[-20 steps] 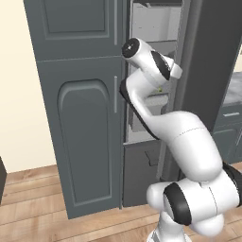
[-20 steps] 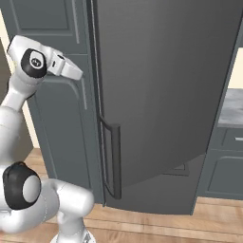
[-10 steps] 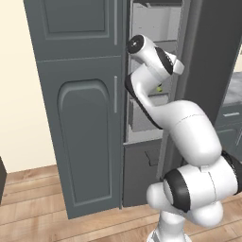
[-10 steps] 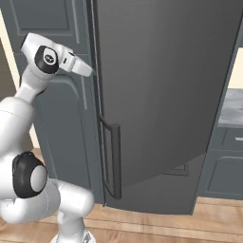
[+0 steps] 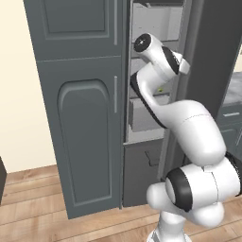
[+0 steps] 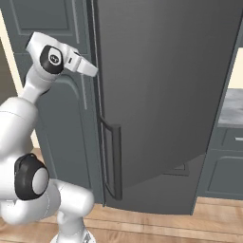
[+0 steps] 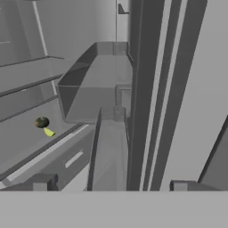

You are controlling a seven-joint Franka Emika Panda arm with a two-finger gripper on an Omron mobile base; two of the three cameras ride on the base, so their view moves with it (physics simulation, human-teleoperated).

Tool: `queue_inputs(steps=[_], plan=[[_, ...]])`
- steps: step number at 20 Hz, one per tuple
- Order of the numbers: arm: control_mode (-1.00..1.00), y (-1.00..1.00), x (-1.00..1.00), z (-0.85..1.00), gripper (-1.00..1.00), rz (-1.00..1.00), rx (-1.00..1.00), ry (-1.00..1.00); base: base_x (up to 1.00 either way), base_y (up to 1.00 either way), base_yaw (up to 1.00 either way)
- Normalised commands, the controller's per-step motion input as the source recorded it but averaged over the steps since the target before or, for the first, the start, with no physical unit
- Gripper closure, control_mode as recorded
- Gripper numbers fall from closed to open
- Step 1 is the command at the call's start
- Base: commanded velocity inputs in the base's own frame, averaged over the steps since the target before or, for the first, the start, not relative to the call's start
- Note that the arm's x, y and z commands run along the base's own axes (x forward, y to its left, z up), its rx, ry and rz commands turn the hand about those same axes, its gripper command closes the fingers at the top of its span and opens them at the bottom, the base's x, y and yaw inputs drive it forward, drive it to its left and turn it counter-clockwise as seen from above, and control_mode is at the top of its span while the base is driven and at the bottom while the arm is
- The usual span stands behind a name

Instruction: Take the lemon wedge from the fridge and place it on the plate with fish on the dining counter.

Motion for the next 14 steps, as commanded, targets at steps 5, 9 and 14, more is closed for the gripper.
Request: queue_inputs(steps=[5, 9, 14], plan=[[-1.0, -0.31, -0.14, 0.0, -1.0, 0.0, 0.0, 0.0, 0.0, 0.0, 0.0], [-1.0, -0.42, -0.37, 0.0, -1.0, 0.0, -0.01, 0.0, 0.0, 0.0, 0.0], [-1.0, -0.51, -0.59, -0.07, -1.0, -0.04, -0.09, 0.0, 0.0, 0.0, 0.0]])
